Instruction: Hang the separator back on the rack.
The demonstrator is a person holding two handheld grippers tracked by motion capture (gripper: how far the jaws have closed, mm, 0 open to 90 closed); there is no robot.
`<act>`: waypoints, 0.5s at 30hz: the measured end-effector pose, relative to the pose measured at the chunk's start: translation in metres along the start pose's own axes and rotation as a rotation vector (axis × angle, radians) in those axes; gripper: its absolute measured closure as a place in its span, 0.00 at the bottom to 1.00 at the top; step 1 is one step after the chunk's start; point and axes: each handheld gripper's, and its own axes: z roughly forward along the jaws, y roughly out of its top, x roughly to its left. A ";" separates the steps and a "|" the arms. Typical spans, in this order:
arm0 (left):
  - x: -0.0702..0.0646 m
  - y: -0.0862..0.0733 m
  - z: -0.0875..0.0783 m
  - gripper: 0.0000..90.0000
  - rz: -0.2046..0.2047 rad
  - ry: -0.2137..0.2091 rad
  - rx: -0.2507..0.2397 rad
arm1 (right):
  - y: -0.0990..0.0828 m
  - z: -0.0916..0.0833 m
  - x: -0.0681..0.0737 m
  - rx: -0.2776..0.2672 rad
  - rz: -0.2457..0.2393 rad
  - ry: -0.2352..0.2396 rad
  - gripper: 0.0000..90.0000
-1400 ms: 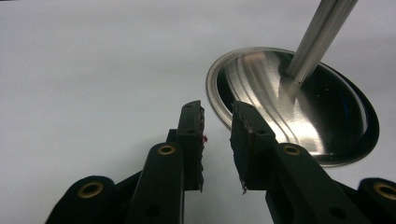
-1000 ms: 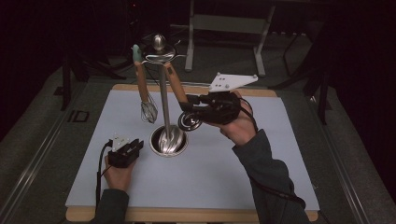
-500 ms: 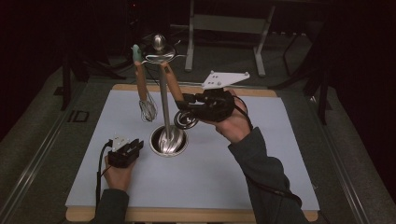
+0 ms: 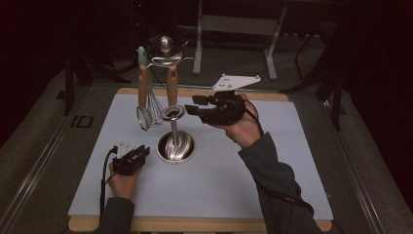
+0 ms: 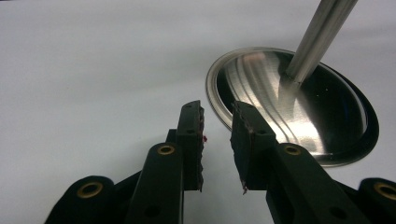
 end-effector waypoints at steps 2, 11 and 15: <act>0.000 0.000 0.000 0.82 0.002 0.000 0.001 | -0.003 -0.001 -0.001 0.015 -0.004 -0.009 0.64; 0.000 0.000 0.000 0.82 -0.002 0.000 0.002 | -0.015 -0.003 -0.008 0.089 -0.018 -0.042 0.62; 0.000 0.000 0.000 0.82 0.000 0.000 0.002 | -0.025 -0.002 -0.012 0.136 -0.021 -0.065 0.60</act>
